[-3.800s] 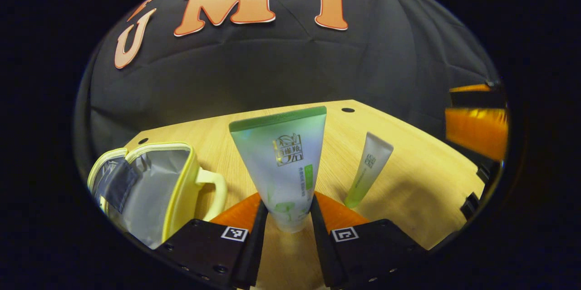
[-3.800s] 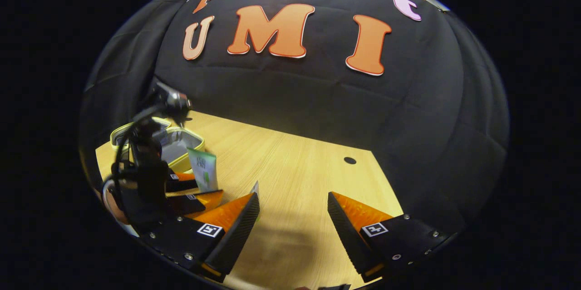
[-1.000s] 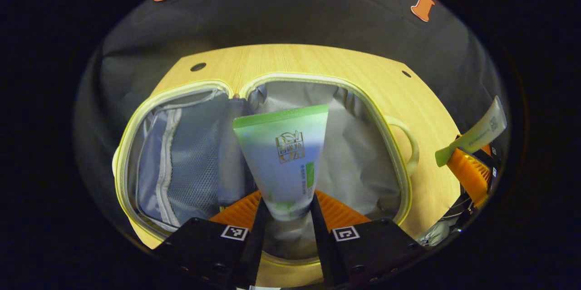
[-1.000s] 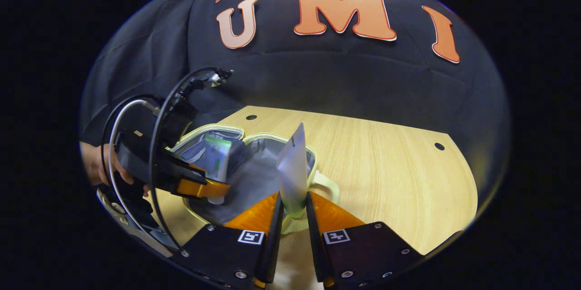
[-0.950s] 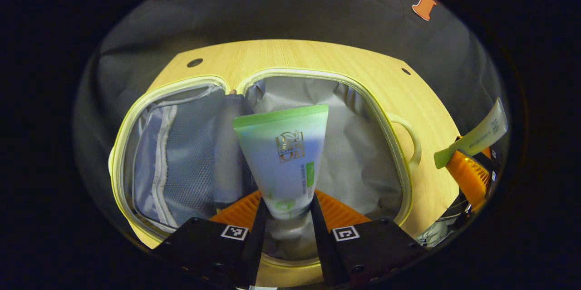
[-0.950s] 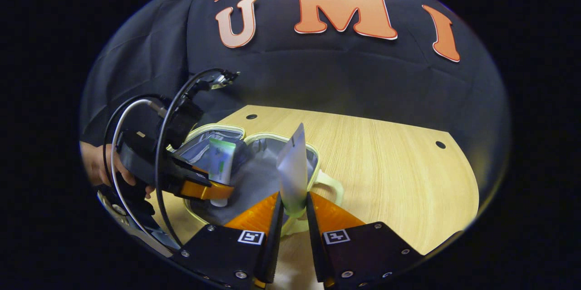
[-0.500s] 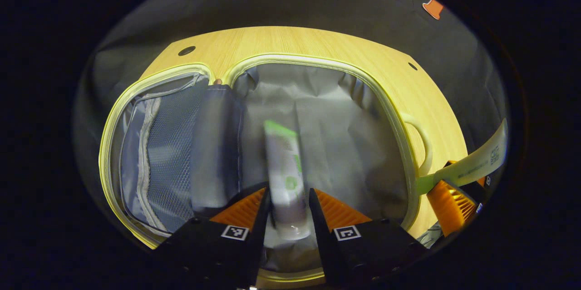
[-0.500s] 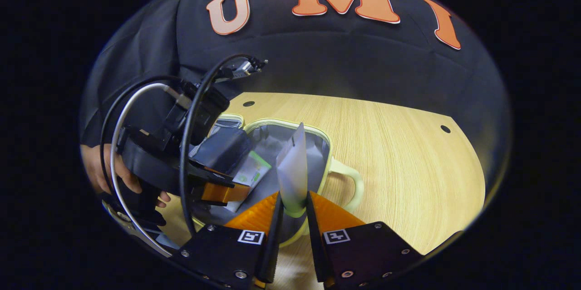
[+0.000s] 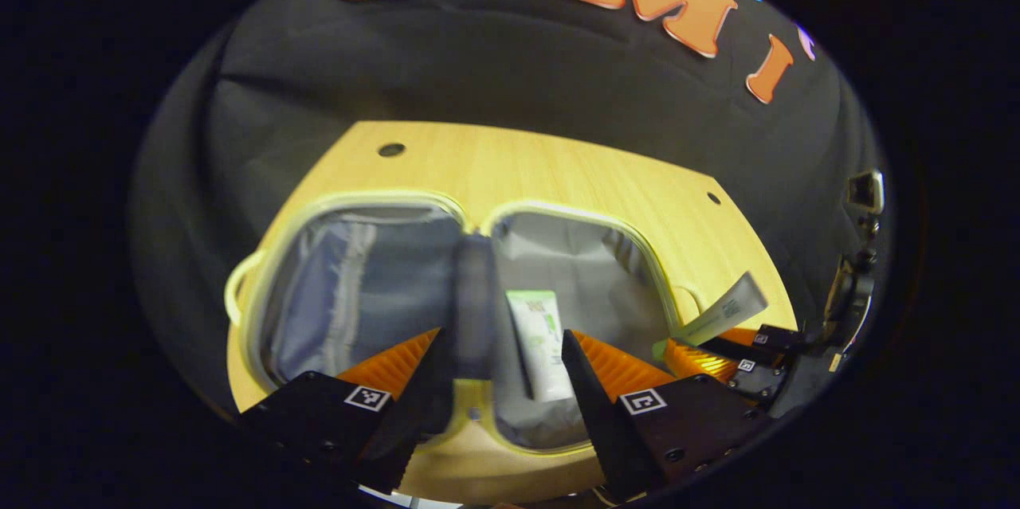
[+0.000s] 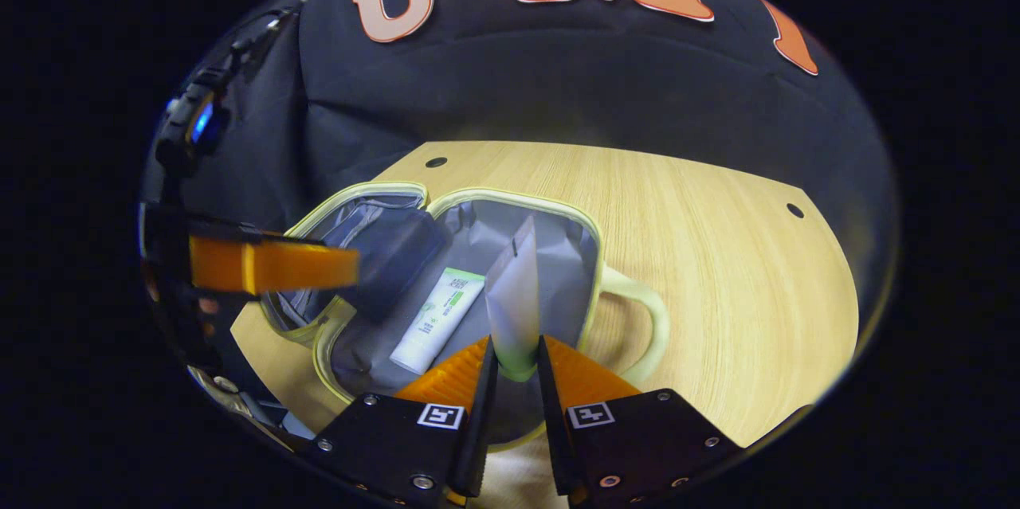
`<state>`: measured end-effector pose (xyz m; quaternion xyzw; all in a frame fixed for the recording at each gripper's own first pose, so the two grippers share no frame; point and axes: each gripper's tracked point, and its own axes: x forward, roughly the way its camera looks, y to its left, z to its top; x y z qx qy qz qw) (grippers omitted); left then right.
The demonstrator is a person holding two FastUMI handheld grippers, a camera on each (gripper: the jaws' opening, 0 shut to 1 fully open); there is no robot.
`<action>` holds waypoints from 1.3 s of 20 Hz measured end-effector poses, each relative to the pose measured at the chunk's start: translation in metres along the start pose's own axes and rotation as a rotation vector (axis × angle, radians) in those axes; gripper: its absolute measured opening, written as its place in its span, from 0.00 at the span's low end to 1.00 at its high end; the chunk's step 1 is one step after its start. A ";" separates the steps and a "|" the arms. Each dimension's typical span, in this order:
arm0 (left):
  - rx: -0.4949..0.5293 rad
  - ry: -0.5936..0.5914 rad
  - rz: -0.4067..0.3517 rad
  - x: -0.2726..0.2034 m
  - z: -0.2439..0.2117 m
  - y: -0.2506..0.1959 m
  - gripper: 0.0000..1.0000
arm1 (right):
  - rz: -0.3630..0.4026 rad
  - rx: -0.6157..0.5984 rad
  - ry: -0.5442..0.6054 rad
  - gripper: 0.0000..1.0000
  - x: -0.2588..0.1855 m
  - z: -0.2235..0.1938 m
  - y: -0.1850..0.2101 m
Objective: First open the suitcase, pack the skin care products into it, and then close the suitcase.
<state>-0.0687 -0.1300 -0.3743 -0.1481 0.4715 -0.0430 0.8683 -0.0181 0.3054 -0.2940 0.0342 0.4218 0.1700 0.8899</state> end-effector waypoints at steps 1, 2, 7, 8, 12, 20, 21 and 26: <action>-0.013 -0.032 0.039 -0.012 0.011 0.016 0.89 | 0.003 0.012 0.023 0.34 0.005 -0.004 0.002; -0.023 -0.052 0.073 -0.021 0.016 0.030 0.89 | 0.007 0.026 0.049 0.34 0.009 -0.009 0.005; -0.114 -0.058 0.183 -0.061 0.009 0.099 0.89 | 0.003 0.071 0.157 0.29 0.027 -0.027 0.012; -0.135 -0.059 0.206 -0.067 0.005 0.109 0.89 | -0.003 0.085 0.172 0.34 0.030 -0.029 0.011; -0.196 -0.074 0.232 -0.084 -0.004 0.149 0.89 | -0.023 0.124 0.188 0.34 0.034 -0.027 0.009; -0.346 -0.110 0.248 -0.068 -0.023 0.205 0.88 | -0.025 0.125 0.103 0.69 0.012 -0.006 0.005; -0.378 -0.110 0.252 -0.065 -0.025 0.214 0.88 | -0.039 0.120 0.082 0.76 0.007 -0.002 0.001; -0.554 -0.117 0.229 -0.051 -0.032 0.252 0.86 | -0.136 0.090 -0.057 0.89 -0.030 0.035 -0.033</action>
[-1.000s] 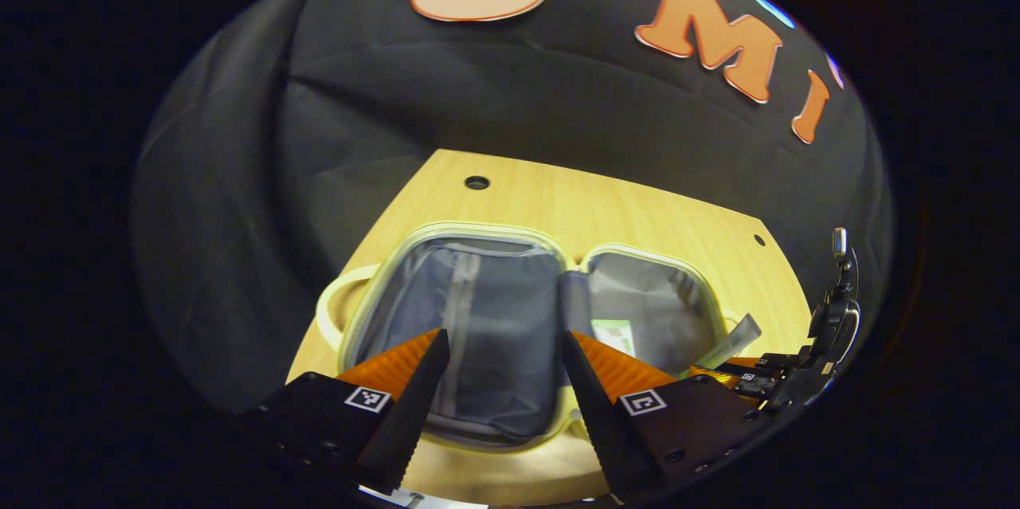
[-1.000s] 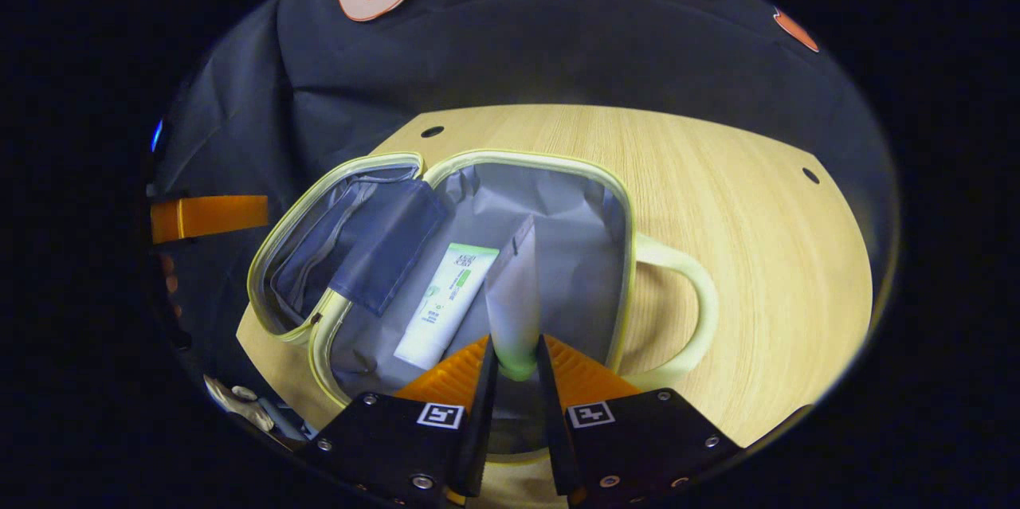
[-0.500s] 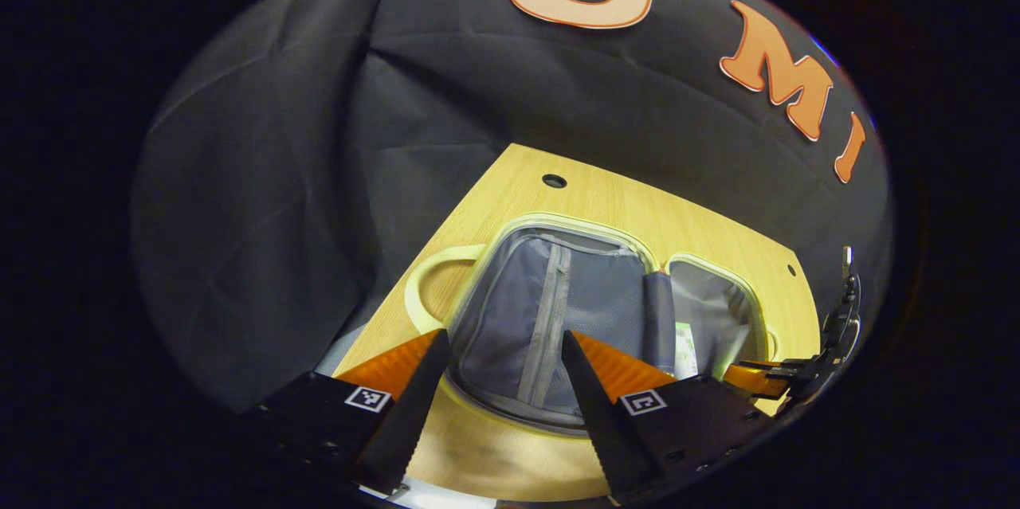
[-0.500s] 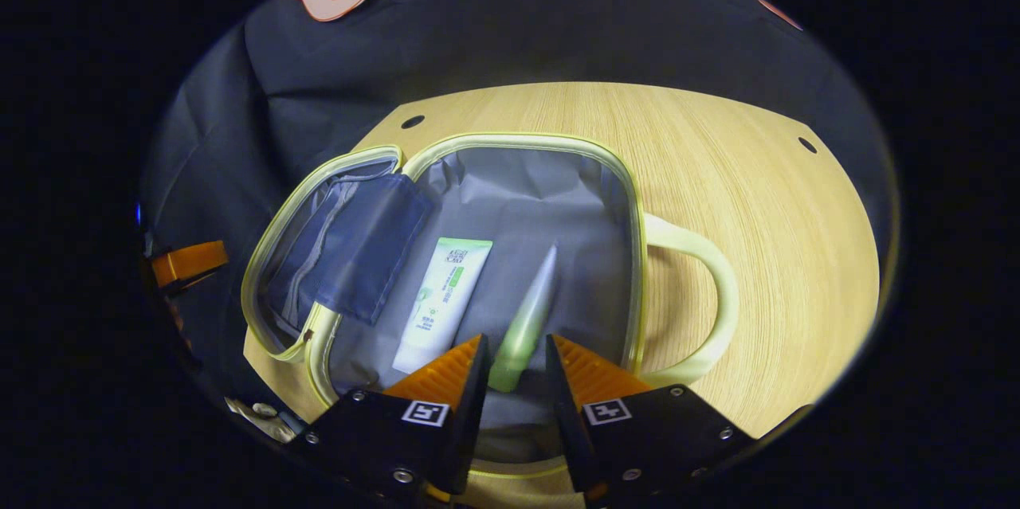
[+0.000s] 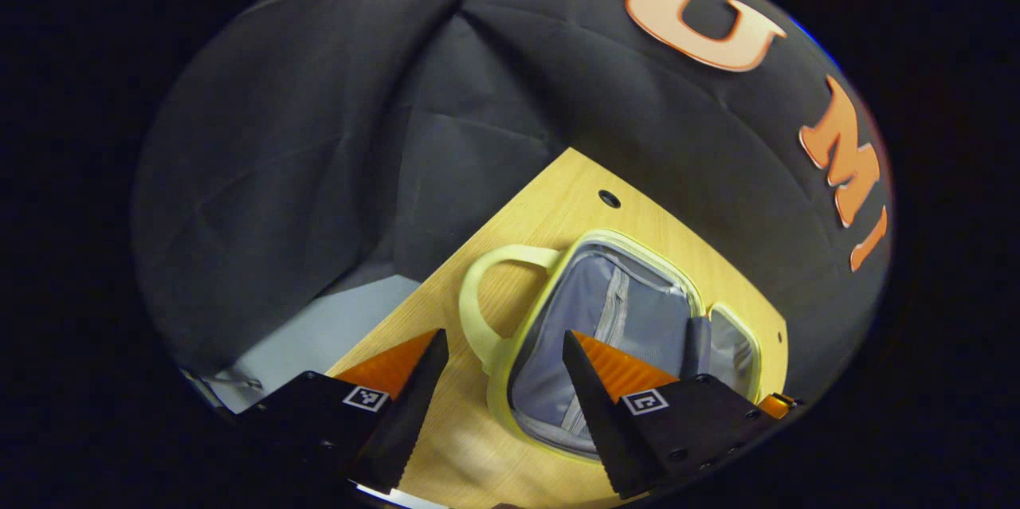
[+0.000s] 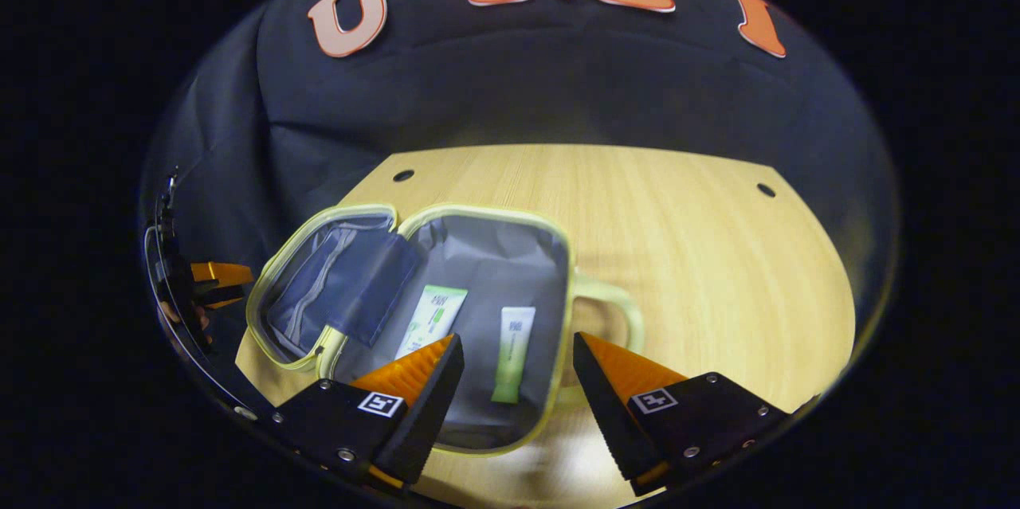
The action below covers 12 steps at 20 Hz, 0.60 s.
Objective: First open the suitcase, pack the skin care products into it, and then close the suitcase.
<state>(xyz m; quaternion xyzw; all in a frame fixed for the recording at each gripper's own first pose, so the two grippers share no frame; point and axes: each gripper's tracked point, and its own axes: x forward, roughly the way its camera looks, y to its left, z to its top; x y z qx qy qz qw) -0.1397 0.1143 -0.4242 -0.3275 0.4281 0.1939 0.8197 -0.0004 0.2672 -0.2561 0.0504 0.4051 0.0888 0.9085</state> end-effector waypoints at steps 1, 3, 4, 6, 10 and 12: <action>-0.047 0.014 -0.003 0.006 0.000 0.005 0.95 | -0.013 0.002 -0.029 0.90 -0.007 0.008 -0.006; -0.159 0.053 -0.009 0.022 -0.003 0.014 0.90 | -0.049 0.010 -0.092 0.92 -0.024 0.027 -0.021; -0.222 0.063 -0.031 0.027 -0.004 0.013 0.90 | -0.064 0.014 -0.119 0.92 -0.031 0.036 -0.028; -0.310 0.082 -0.075 0.037 -0.002 0.014 0.86 | -0.112 0.021 -0.191 0.93 -0.046 0.052 -0.049; -0.380 0.103 -0.152 0.051 0.011 0.008 0.90 | -0.205 0.028 -0.240 0.93 -0.067 0.062 -0.086; -0.433 0.096 -0.225 0.053 0.019 -0.003 0.90 | -0.236 0.045 -0.251 0.93 -0.076 0.064 -0.100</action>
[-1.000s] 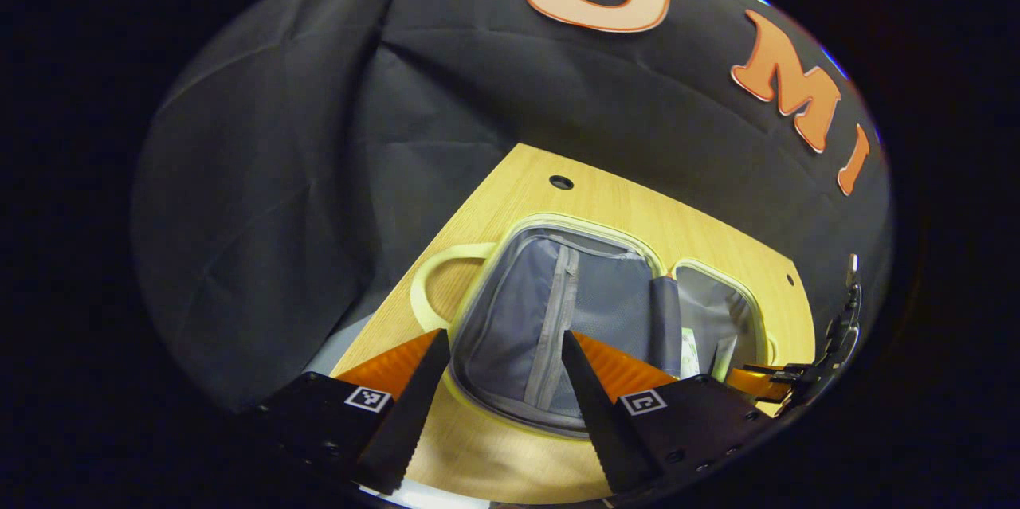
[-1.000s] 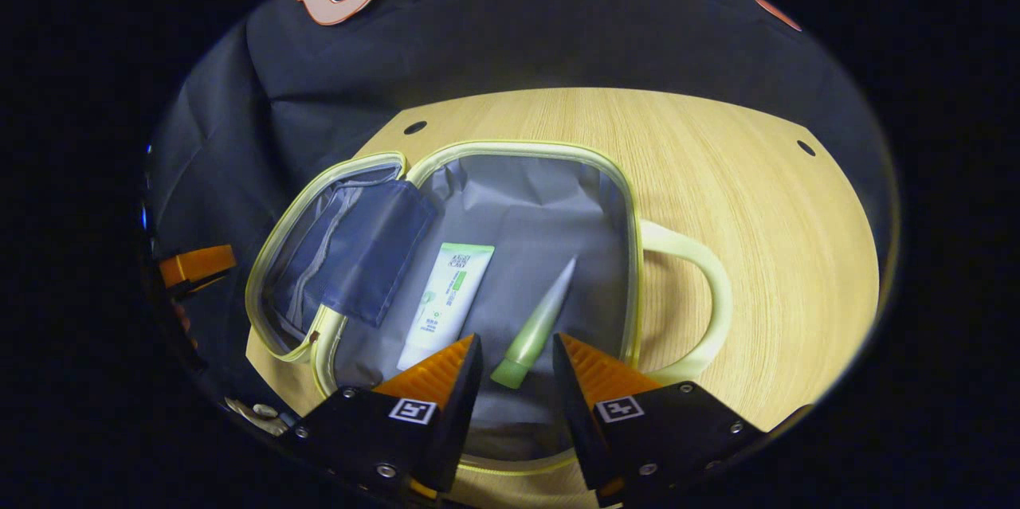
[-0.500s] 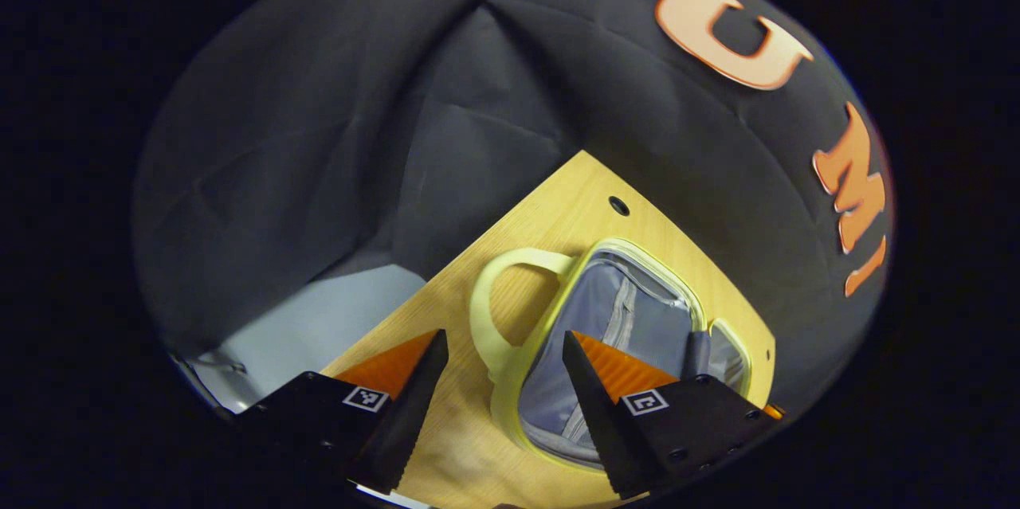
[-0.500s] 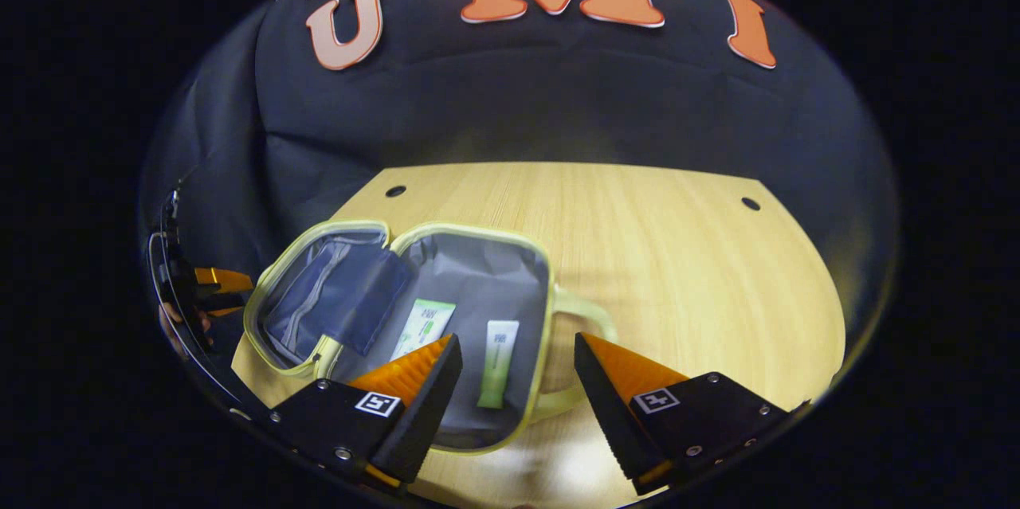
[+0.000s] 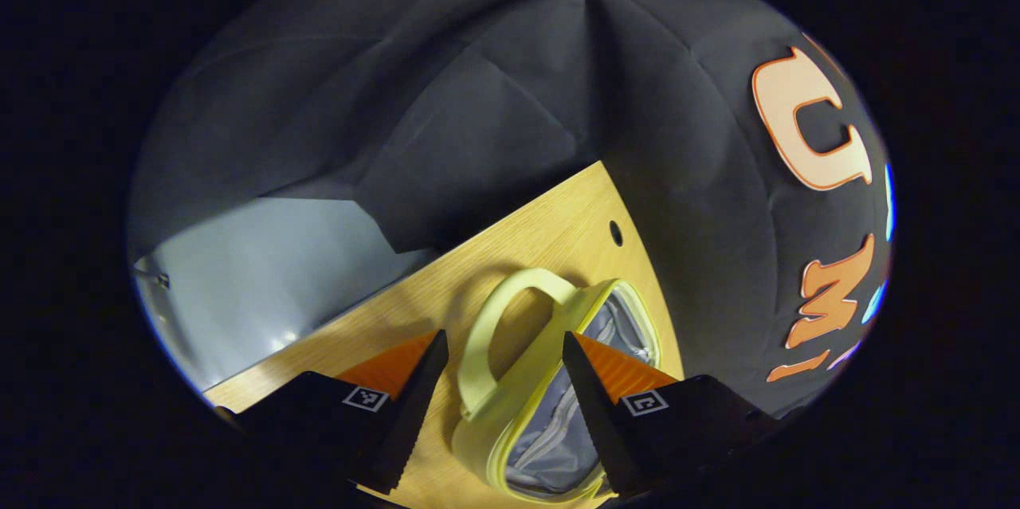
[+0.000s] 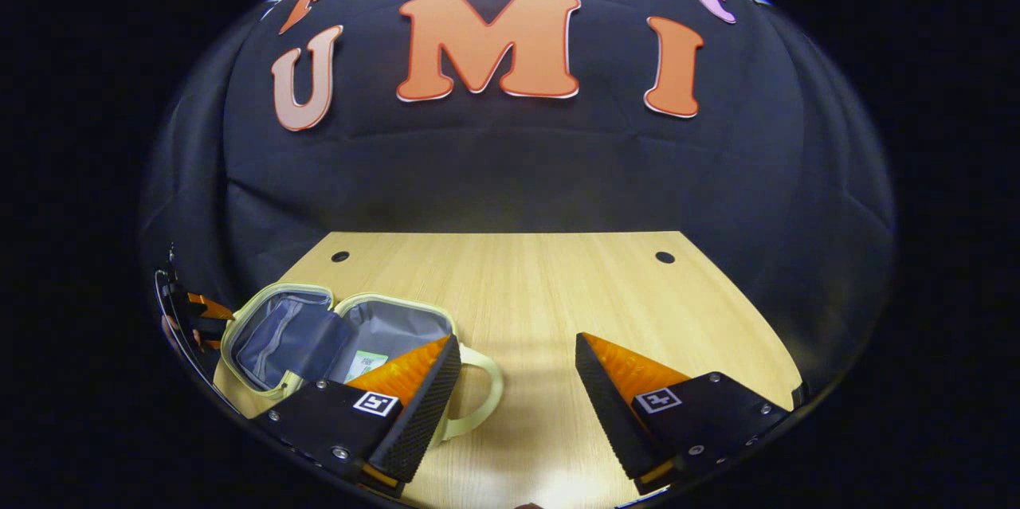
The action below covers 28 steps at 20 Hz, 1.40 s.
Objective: First open the suitcase, pack the skin care products into it, and then close the suitcase.
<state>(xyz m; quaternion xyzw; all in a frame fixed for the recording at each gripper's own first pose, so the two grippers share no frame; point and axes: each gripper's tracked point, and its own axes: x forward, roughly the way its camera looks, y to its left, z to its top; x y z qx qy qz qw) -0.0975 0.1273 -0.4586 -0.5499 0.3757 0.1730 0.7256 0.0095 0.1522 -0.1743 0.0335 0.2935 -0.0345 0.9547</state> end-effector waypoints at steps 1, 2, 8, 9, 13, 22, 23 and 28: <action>-0.026 -0.002 -0.028 -0.001 0.003 -0.004 0.90 | -0.012 0.004 0.001 0.93 -0.003 0.001 -0.007; -0.046 0.009 -0.047 0.001 0.002 -0.002 0.90 | -0.028 0.007 -0.002 0.93 -0.006 0.001 -0.014; -0.146 0.037 -0.056 0.008 -0.001 0.021 0.39 | -0.042 -0.009 0.004 0.93 -0.011 -0.001 -0.019; -0.136 0.029 -0.073 0.002 0.001 0.019 0.17 | -0.040 -0.013 0.002 0.93 -0.012 0.001 -0.018; 0.001 -0.039 -0.116 -0.014 0.014 -0.017 0.21 | -0.030 -0.012 -0.025 0.93 -0.010 0.011 -0.018; 0.274 -0.168 -0.343 -0.111 0.002 -0.179 0.16 | -0.018 -0.004 -0.115 0.93 -0.014 0.040 -0.054; 0.309 -0.174 -0.340 -0.115 -0.006 -0.191 0.16 | -0.016 0.003 -0.127 0.93 -0.013 0.044 -0.059; 0.435 -0.220 -0.333 -0.147 -0.046 -0.246 0.16 | 0.019 0.010 -0.165 0.93 -0.013 0.053 -0.090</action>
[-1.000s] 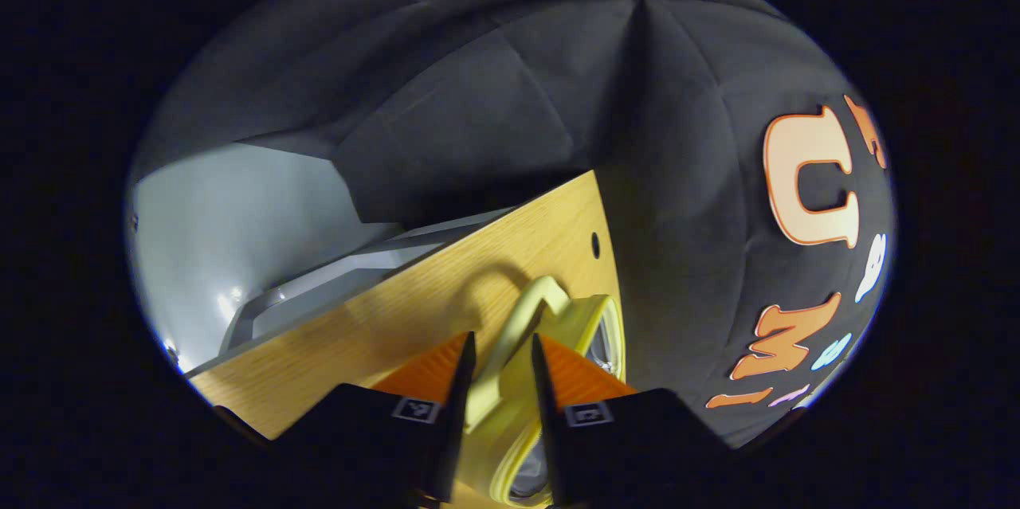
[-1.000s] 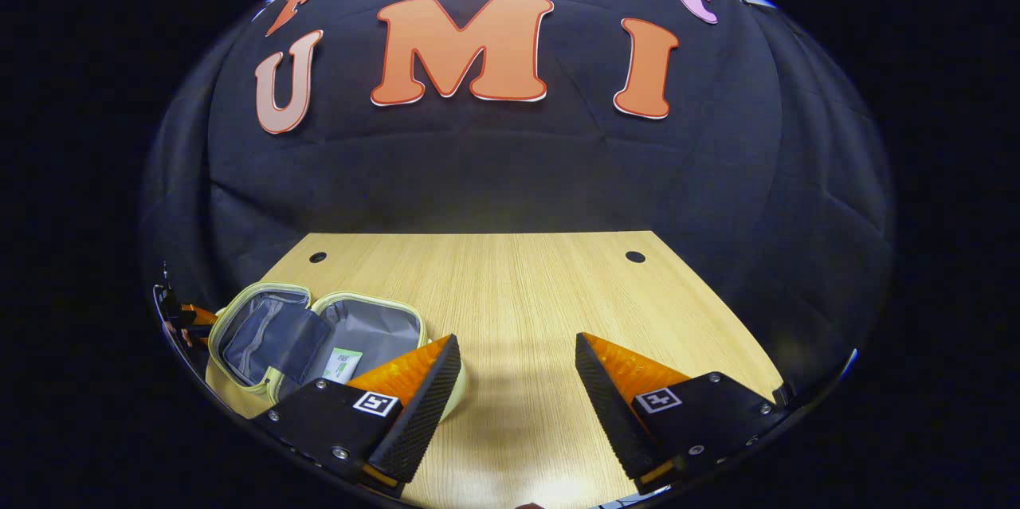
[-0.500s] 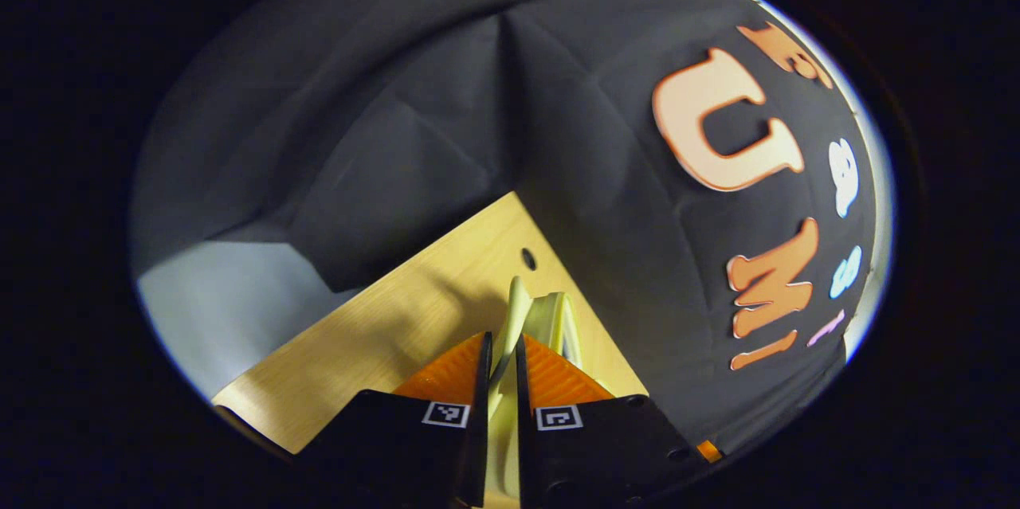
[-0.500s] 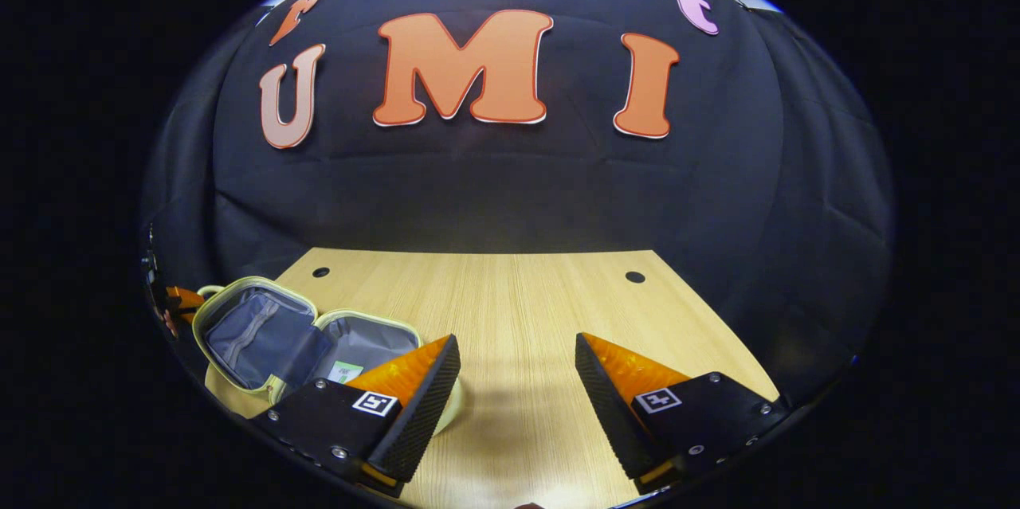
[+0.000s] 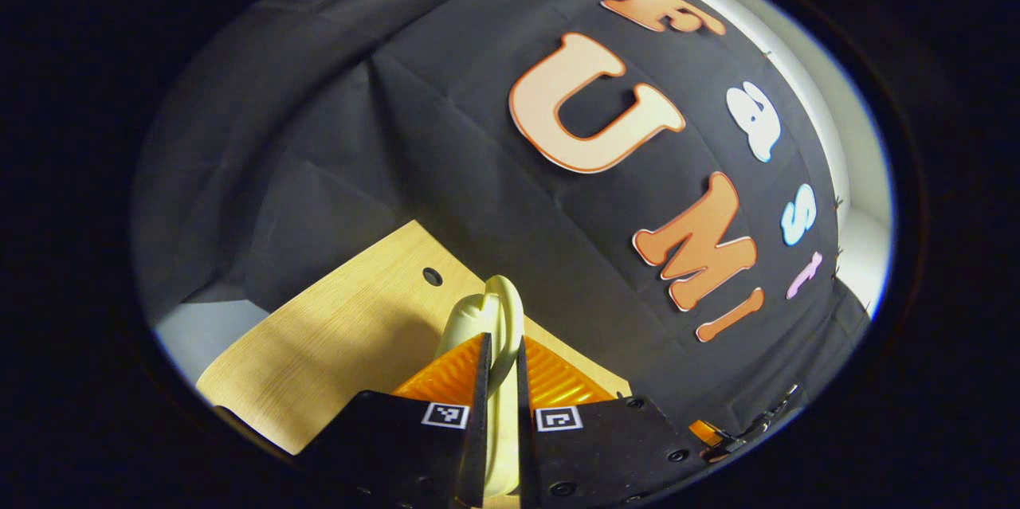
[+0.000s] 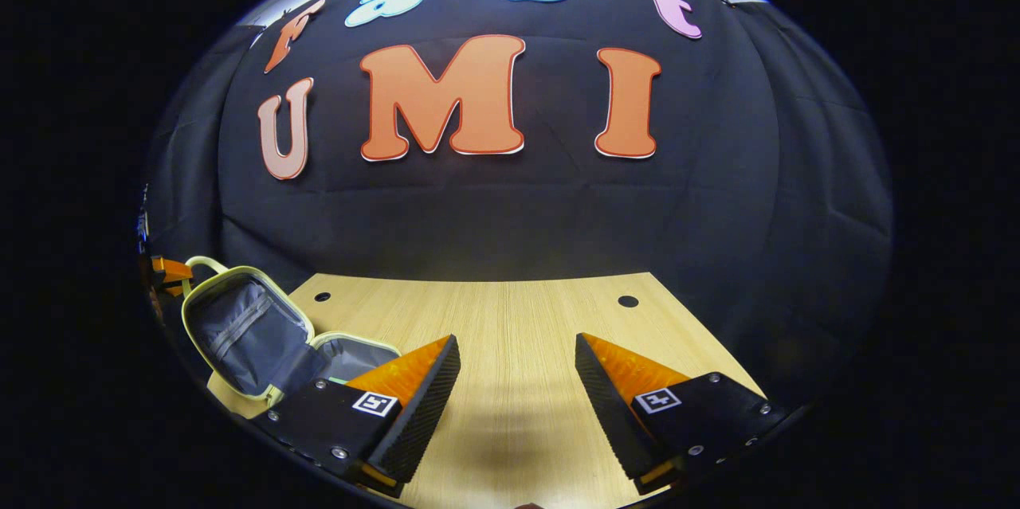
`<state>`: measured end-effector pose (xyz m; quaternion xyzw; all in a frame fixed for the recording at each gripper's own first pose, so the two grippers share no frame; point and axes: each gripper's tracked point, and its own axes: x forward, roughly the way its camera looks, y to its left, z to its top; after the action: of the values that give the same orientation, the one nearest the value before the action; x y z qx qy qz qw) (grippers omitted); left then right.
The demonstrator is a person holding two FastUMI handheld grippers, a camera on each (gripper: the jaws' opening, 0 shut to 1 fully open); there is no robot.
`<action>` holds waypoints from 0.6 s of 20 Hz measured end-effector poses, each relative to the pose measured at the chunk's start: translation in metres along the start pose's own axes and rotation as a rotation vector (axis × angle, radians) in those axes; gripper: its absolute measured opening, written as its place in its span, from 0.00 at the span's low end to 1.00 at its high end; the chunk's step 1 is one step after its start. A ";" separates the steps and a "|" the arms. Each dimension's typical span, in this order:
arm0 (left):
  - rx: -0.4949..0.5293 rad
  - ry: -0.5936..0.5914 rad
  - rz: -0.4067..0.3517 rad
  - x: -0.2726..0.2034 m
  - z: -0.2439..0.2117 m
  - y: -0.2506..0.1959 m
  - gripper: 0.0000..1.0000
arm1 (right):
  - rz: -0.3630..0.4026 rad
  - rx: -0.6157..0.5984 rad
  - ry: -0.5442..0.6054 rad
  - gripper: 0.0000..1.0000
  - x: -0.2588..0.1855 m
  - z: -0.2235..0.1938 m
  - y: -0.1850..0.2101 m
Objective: First open the suitcase, pack the skin care products into it, and then close the suitcase.
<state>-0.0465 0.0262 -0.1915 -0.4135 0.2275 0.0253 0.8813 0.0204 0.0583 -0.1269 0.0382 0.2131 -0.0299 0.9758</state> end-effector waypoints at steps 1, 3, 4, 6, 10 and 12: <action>0.031 0.001 0.002 -0.004 -0.004 -0.012 0.17 | 0.008 -0.006 -0.008 0.93 0.000 0.003 -0.007; 0.099 -0.003 0.021 -0.009 -0.012 -0.043 0.17 | 0.023 -0.010 -0.023 0.93 0.002 0.006 -0.021; 0.145 -0.002 0.041 -0.009 -0.017 -0.055 0.17 | 0.028 -0.011 -0.028 0.93 0.002 0.008 -0.028; 0.243 0.005 0.065 -0.010 -0.031 -0.083 0.18 | 0.043 -0.008 -0.040 0.93 0.002 0.010 -0.042; 0.384 0.021 0.095 0.004 -0.059 -0.133 0.20 | 0.062 -0.008 -0.056 0.93 0.004 0.011 -0.066; 0.480 0.040 0.111 0.009 -0.082 -0.162 0.20 | 0.068 -0.014 -0.057 0.93 0.002 0.009 -0.076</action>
<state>-0.0322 -0.1425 -0.1245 -0.1797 0.2665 0.0107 0.9469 0.0201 -0.0184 -0.1240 0.0378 0.1839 0.0038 0.9822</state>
